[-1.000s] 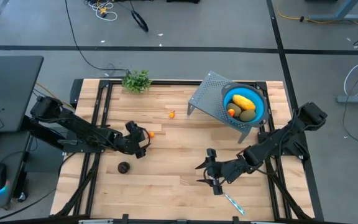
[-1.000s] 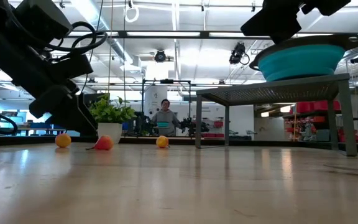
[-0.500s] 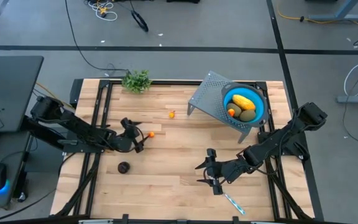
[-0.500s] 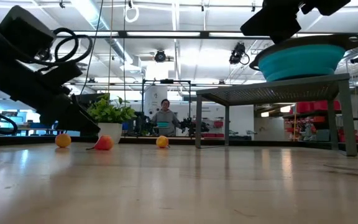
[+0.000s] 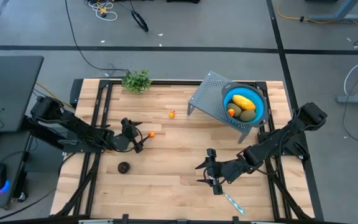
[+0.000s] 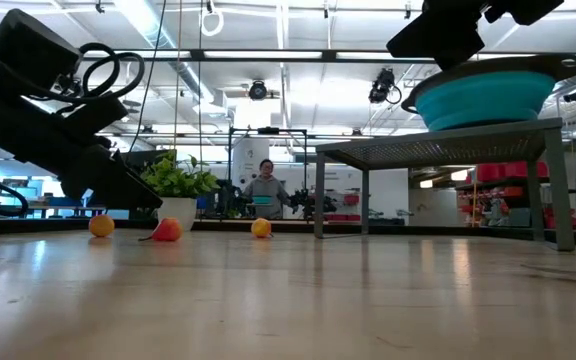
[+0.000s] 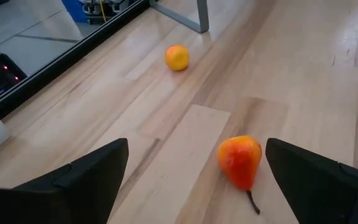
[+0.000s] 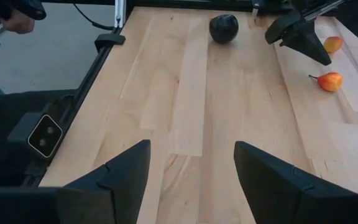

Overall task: Pick & Place Fruit
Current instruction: Put the pear into the strainer bowl on the shelf

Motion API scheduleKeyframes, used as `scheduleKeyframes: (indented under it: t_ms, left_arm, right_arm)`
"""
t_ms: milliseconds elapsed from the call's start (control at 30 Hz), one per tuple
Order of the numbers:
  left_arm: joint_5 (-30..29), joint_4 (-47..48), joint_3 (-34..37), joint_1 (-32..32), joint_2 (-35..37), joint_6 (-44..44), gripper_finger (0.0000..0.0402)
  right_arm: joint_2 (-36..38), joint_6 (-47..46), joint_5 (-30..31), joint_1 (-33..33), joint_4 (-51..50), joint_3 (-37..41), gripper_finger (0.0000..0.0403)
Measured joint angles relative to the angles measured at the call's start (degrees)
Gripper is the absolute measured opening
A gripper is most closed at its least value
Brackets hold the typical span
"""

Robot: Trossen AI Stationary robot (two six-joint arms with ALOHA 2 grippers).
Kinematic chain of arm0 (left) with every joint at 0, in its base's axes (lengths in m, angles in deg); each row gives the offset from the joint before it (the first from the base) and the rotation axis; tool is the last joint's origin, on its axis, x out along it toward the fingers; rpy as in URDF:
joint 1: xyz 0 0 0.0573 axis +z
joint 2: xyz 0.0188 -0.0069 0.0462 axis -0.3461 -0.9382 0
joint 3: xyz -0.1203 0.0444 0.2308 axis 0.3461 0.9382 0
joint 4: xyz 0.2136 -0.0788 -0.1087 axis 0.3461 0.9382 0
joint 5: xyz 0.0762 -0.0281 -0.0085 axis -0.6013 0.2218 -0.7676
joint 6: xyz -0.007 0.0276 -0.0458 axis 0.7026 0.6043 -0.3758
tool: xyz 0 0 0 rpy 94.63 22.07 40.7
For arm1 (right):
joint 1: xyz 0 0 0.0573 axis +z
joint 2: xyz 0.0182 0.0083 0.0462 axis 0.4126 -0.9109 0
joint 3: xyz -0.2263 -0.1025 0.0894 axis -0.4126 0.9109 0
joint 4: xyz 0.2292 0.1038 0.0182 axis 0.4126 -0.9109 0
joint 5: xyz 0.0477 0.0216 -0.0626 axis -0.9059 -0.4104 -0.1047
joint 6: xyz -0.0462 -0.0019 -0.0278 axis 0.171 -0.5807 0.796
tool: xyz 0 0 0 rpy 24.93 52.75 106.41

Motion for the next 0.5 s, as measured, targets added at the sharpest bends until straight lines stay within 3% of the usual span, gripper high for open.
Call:
scheduleKeyframes:
  t_ms: [200,500]
  left_arm:
    - [0.3,-1.8,0.0,2.2,-2.0,0.2,0.0389]
    - [6.9,-13.3,-0.1,5.6,-13.5,-0.3,0.0389]
  right_arm:
    - [0.0,0.1,0.0,0.0,0.0,0.0,0.0243]
    - [0.0,0.2,0.0,0.0,0.0,0.0,0.0243]
